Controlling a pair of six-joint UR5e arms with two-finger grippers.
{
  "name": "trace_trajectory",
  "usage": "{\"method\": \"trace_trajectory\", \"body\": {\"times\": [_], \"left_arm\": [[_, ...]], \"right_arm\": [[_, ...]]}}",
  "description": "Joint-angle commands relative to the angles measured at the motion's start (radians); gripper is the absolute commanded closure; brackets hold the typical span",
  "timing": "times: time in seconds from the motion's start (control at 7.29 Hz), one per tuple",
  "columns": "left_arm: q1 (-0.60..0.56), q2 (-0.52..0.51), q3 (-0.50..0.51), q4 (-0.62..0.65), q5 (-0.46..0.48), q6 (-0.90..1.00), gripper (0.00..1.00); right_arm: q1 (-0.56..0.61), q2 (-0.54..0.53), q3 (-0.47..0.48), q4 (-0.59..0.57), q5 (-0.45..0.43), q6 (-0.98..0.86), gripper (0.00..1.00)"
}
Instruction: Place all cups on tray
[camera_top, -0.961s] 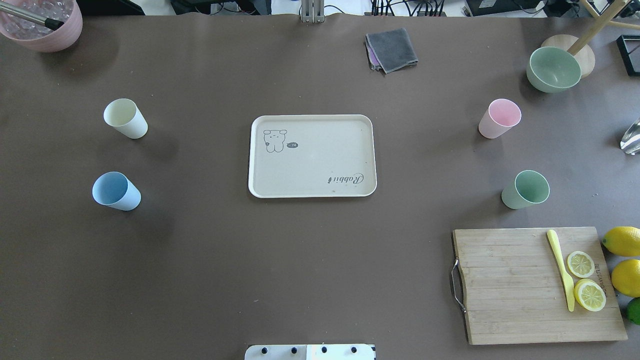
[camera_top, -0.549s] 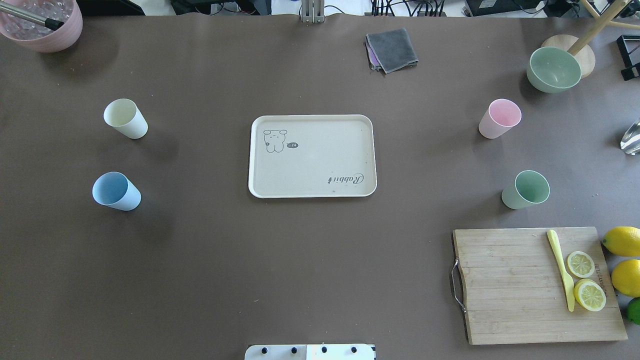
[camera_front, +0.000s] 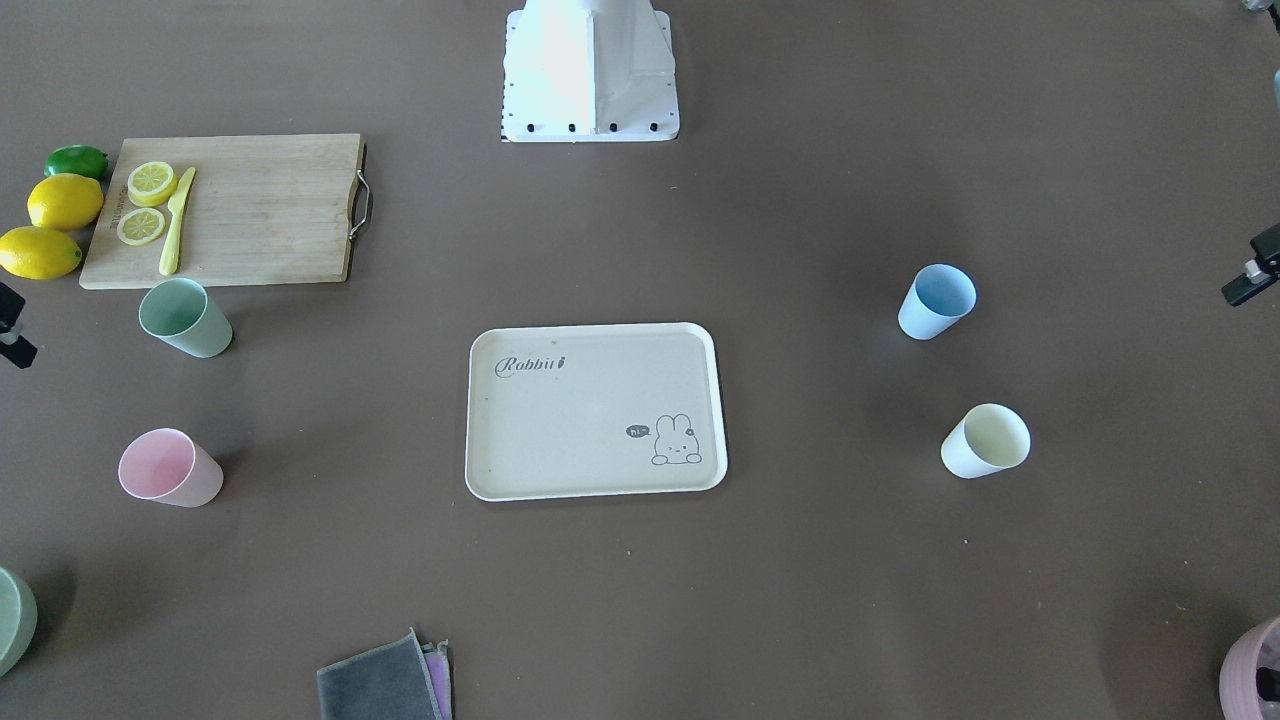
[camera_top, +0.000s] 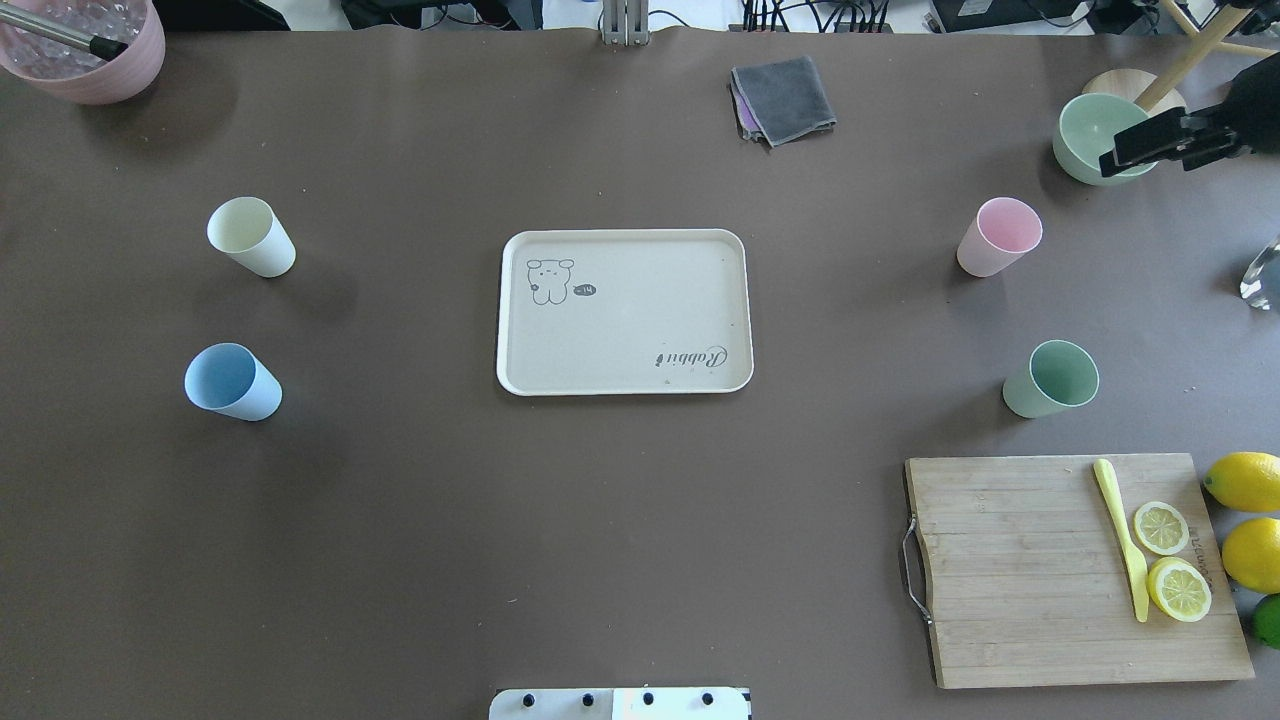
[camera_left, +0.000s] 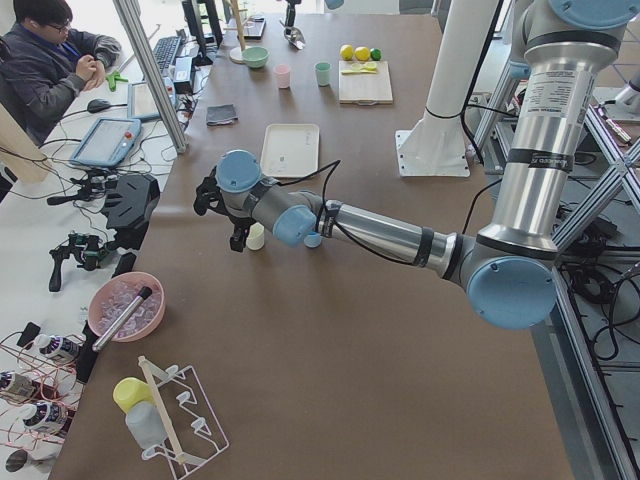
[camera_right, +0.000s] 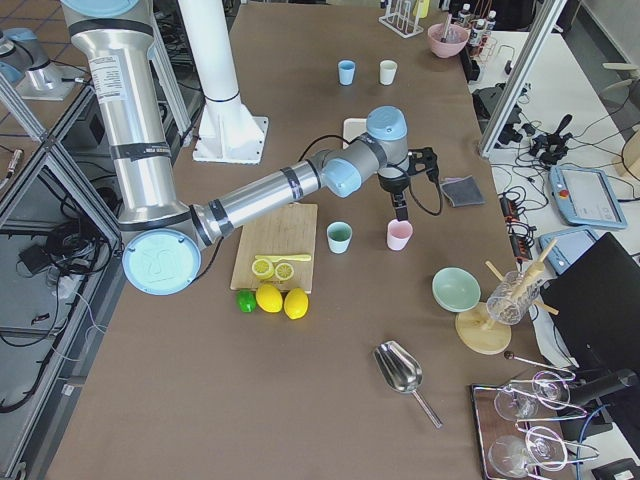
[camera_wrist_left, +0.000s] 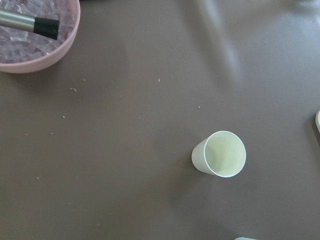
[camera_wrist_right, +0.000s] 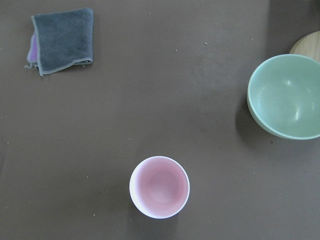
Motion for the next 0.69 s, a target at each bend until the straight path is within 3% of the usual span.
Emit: {"method": "trace_trajectory", "body": {"times": [0.0, 0.27, 0.55], "left_arm": [[0.088, -0.070, 0.114, -0.118, 0.070, -0.142, 0.03], [0.196, -0.113, 0.244, -0.255, 0.186, -0.169, 0.03], [0.247, -0.123, 0.254, -0.256, 0.246, -0.172, 0.03]], "right_arm": [[-0.056, -0.002, 0.005, 0.004, -0.052, 0.029, 0.00], [-0.068, -0.002, 0.008, 0.007, -0.052, 0.031, 0.00], [-0.068, -0.002, 0.006, 0.006, -0.052, 0.029, 0.00]]}}
